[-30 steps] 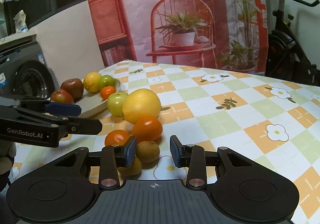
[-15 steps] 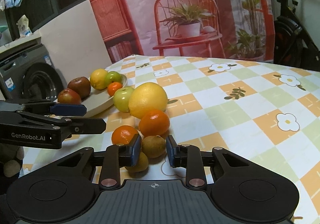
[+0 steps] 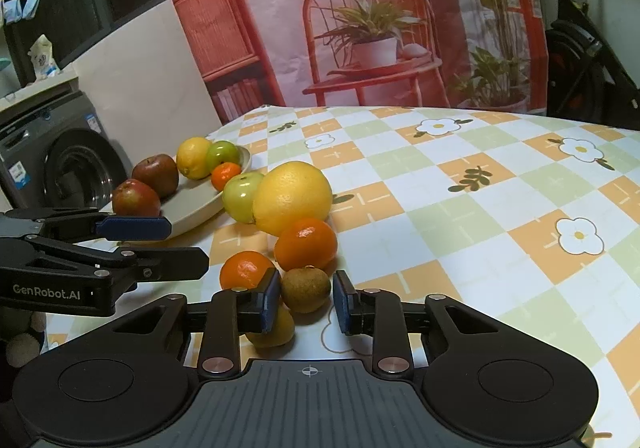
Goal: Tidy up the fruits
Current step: 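Lower the left gripper around a tangerine and close it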
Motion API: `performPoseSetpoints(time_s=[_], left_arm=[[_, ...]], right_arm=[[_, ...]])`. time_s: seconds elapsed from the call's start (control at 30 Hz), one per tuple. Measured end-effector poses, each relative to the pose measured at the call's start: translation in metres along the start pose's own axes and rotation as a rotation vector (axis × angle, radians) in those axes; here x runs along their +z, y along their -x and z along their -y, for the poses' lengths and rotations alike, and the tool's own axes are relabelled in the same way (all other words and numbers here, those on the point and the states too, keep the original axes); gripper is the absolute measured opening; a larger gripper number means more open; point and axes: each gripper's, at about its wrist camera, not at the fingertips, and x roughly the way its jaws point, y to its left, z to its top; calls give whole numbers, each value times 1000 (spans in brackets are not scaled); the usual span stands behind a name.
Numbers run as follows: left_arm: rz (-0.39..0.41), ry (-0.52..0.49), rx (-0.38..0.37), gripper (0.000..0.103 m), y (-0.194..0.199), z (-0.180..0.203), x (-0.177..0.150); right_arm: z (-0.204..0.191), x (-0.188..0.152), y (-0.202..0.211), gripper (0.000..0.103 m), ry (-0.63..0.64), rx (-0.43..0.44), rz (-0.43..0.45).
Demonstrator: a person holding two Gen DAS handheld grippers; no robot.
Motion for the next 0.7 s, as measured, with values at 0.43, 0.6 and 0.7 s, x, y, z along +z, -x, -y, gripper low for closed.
performPoseSetpoints(time_s=[0.43,0.6,0.7], left_arm=[[-1,-3,-6,72,1,2,-1],[-5,-7,-17,72,2,3,-2],[-11,-7,-23,72,1,3,-2]], right_arm=[[1,-3,5,25,-9,-16,24],[1,-4,8,25,-13,-19,36],[2,-4,10,25,-16,-18,40]])
